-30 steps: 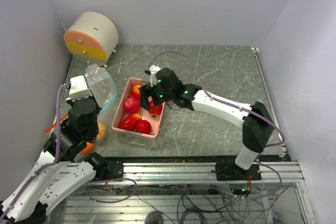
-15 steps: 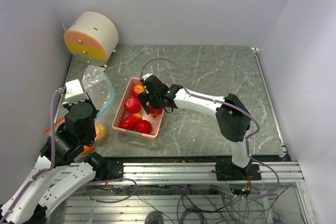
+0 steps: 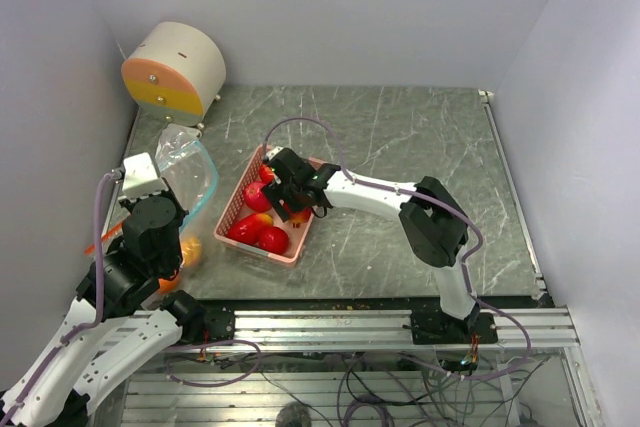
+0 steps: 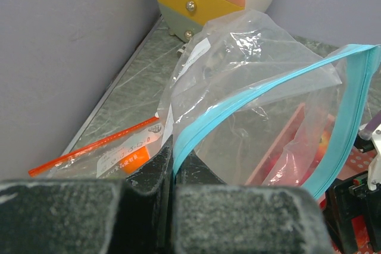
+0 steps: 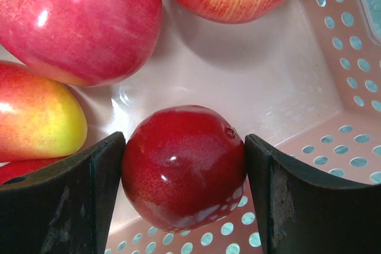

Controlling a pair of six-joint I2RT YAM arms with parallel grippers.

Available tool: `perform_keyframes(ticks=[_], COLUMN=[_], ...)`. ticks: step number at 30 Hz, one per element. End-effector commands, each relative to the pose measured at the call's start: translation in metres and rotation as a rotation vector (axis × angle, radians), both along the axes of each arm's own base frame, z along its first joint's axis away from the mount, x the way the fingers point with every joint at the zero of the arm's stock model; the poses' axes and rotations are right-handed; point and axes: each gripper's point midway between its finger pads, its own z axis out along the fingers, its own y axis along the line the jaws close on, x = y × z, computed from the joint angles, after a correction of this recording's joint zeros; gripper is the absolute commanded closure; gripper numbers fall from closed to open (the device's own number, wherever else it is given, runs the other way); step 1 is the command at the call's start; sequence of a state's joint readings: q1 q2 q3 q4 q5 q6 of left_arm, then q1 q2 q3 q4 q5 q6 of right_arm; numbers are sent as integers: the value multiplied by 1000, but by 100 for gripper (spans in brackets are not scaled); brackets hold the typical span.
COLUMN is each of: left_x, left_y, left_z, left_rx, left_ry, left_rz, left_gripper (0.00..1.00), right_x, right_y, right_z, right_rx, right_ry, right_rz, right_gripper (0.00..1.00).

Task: Place the food in the zip-top bag and seal the zipper
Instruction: Pick up the fake fruit from the bin.

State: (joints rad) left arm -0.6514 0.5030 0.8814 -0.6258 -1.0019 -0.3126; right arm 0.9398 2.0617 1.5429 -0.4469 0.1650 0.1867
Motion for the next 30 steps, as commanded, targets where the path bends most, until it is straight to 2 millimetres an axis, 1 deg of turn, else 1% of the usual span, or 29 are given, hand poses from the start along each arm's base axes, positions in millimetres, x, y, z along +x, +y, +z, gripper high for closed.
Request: perform_keyframes(ticks=[1, 3, 6, 9, 13, 16, 18, 20, 21, 22, 24, 26, 28, 30], left_x=[0, 1, 3, 7, 14, 19, 22, 24, 25, 26, 28, 28, 29, 29], left_y=[0, -1, -4, -11, -23, -35, -43, -49, -51, -55, -60, -65, -69, -73], left_z=[0, 1, -1, -5, -5, -7, -9, -11, -12, -13, -13, -14, -14, -13], left_rx=[-13, -18, -20, -22, -47, -77, -98, -116, -126, -138, -158, -177, -195, -216], left_ry=[-10, -11, -6, 12, 15, 16, 16, 17, 17, 17, 11, 8, 4, -2], left_rz=[6, 1, -11, -32, -74, -120, -145, -165, -175, -186, -209, -227, -242, -260], left_gripper=[93, 93, 93, 93, 93, 93, 93, 93, 93, 93, 93, 93, 93, 93], right_x=[0, 2, 4, -7, -37, -67, -86, -104, -115, -121, -129, -137, -140, -136], right_y=[-7, -6, 2, 16, 29, 35, 38, 41, 43, 44, 50, 56, 63, 69], right_z=[6, 17, 65, 117, 188, 238, 267, 292, 303, 312, 321, 328, 333, 328], right_rx=[-18, -1, 102, 267, 520, 710, 824, 927, 977, 1014, 1069, 1120, 1168, 1190], right_ry=[-5, -23, -76, -108, -149, -173, -186, -191, -187, -188, -173, -139, -111, -96], right_rz=[-11, -18, -13, 59, 203, 341, 427, 517, 574, 612, 665, 720, 750, 740], right_gripper=[58, 61, 62, 62, 62, 62, 62, 62, 62, 62, 62, 62, 62, 62])
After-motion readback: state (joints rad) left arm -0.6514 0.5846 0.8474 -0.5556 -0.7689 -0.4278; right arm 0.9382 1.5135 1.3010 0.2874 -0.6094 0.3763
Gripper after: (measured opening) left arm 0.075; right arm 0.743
